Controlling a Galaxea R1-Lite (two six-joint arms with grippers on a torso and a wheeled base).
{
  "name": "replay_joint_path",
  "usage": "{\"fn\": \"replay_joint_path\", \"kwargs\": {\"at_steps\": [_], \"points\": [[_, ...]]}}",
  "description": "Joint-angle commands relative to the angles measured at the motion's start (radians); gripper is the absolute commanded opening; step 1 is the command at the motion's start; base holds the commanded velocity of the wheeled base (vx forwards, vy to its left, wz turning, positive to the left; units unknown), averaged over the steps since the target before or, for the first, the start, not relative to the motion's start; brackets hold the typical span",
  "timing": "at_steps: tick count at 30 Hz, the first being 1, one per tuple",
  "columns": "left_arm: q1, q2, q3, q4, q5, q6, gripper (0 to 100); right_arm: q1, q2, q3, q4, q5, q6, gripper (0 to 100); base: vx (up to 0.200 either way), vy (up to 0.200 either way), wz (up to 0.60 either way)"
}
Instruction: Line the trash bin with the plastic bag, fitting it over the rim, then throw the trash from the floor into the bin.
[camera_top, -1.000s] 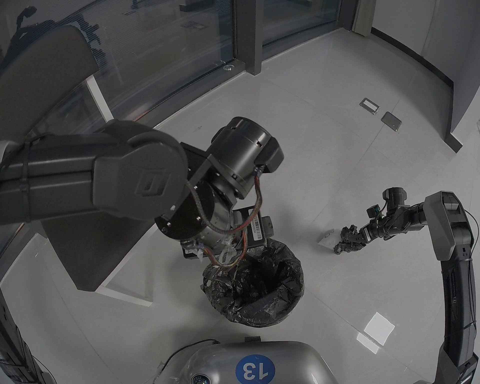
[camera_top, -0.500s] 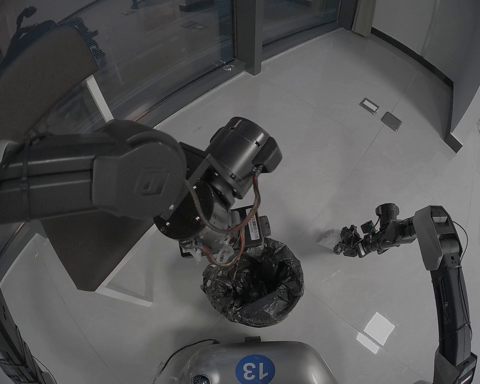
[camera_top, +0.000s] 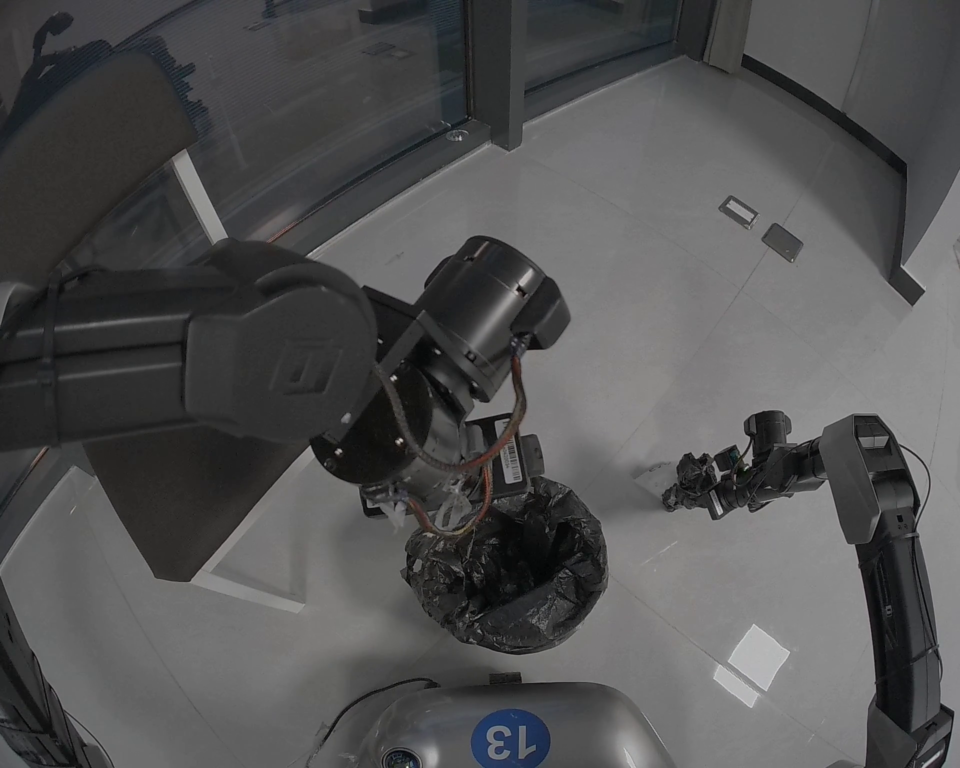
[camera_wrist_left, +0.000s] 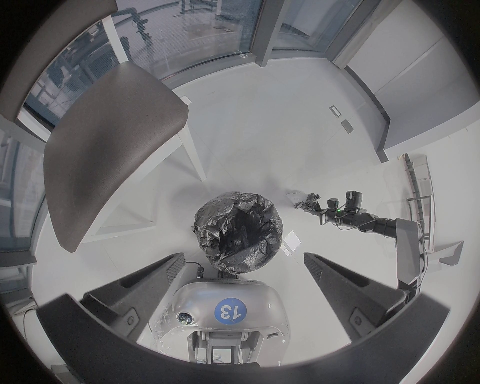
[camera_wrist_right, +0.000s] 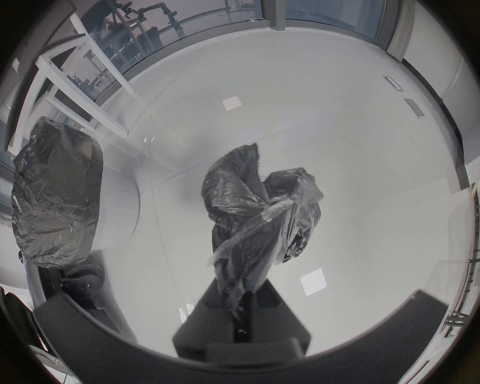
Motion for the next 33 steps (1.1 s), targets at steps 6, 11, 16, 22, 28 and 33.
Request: {"fn": "replay_joint_path", "kwargs": {"at_steps": [6, 11, 16, 22, 28, 33], "points": [[-0.002, -0.001, 0.000, 0.000, 0.006, 0.000, 100, 0.005, -0.075, 0.000, -0.002, -0.001, -0.023, 0, 0.000, 0.000, 0.00], [-0.003, -0.008, 0.000, 0.000, 0.008, -0.002, 100, 0.007, -0.271, 0.136, -0.018, 0.001, -0.063, 0, 0.000, 0.000, 0.00], [-0.003, -0.044, 0.004, 0.002, 0.006, -0.013, 100, 0.034, -0.557, 0.373, -0.064, 0.001, -0.079, 0, 0.000, 0.000, 0.00], [0.001, -0.074, 0.029, 0.003, 0.006, -0.008, 100, 0.112, -0.805, 0.532, -0.075, 0.001, -0.080, 0, 0.000, 0.000, 0.00], [0.003, -0.094, 0.064, 0.002, 0.008, -0.007, 100, 0.234, -0.982, 0.606, -0.081, 0.004, -0.073, 0, 0.000, 0.000, 0.00], [0.012, -0.094, 0.064, 0.003, 0.008, 0.000, 100, 0.312, -1.020, 0.686, -0.082, 0.004, -0.074, 0, 0.000, 0.000, 0.00]]}}
